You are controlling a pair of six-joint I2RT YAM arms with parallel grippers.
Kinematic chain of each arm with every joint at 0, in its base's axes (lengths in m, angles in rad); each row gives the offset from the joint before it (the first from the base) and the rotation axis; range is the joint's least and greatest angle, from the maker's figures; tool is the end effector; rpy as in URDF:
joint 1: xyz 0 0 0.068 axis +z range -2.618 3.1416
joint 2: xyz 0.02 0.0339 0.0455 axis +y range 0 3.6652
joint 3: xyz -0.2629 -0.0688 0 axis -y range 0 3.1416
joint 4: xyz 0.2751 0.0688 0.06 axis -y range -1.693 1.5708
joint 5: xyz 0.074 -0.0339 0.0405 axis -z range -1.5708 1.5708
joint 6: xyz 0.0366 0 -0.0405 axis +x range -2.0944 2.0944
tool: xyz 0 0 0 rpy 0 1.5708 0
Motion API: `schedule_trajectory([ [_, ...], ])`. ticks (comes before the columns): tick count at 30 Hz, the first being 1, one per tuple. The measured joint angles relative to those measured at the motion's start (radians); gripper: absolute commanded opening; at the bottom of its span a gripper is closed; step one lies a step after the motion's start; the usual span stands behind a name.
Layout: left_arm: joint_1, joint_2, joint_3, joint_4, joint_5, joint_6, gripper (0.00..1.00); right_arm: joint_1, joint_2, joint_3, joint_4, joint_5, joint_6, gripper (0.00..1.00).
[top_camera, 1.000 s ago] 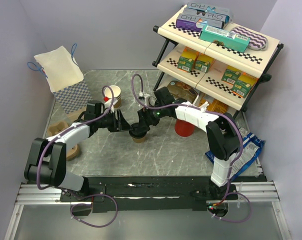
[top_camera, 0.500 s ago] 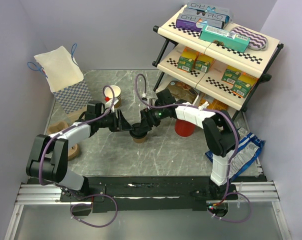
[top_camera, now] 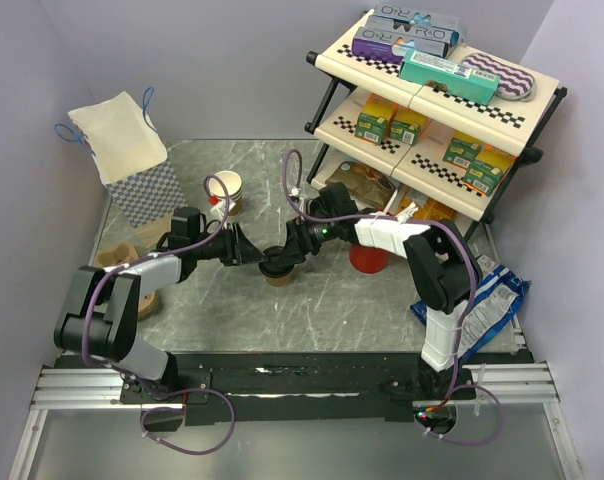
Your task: Pack the takeout coffee
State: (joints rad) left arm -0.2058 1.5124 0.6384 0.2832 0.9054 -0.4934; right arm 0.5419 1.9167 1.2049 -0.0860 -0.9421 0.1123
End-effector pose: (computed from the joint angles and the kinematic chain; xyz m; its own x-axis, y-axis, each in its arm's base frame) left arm 0.2951 -0.0910 0.1497 -0.8429 -0.1227 -0.5239 0.4161 0.4686 -0.7793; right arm 0.3474 0.2437 0.1582 -0.6976 -0.3431 -0.6290 -0.7135 0.2526 0.6536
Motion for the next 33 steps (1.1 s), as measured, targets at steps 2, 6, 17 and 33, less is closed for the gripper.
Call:
schedule_trajectory([
  [2,0.004,0.024,0.009,0.005,0.02,-0.007,0.47,-0.002,-0.004,-0.013,0.027,-0.001,0.011,0.79],
  [6,0.009,0.076,0.021,0.043,0.058,-0.026,0.46,-0.001,-0.011,-0.032,0.053,0.024,0.021,0.78],
  [17,0.013,0.126,0.033,0.115,0.107,-0.048,0.62,0.01,-0.039,-0.027,0.039,0.079,-0.011,0.84],
  [33,-0.005,-0.014,0.159,-0.2,-0.024,0.171,0.99,-0.015,-0.103,0.069,-0.149,0.167,-0.176,1.0],
])
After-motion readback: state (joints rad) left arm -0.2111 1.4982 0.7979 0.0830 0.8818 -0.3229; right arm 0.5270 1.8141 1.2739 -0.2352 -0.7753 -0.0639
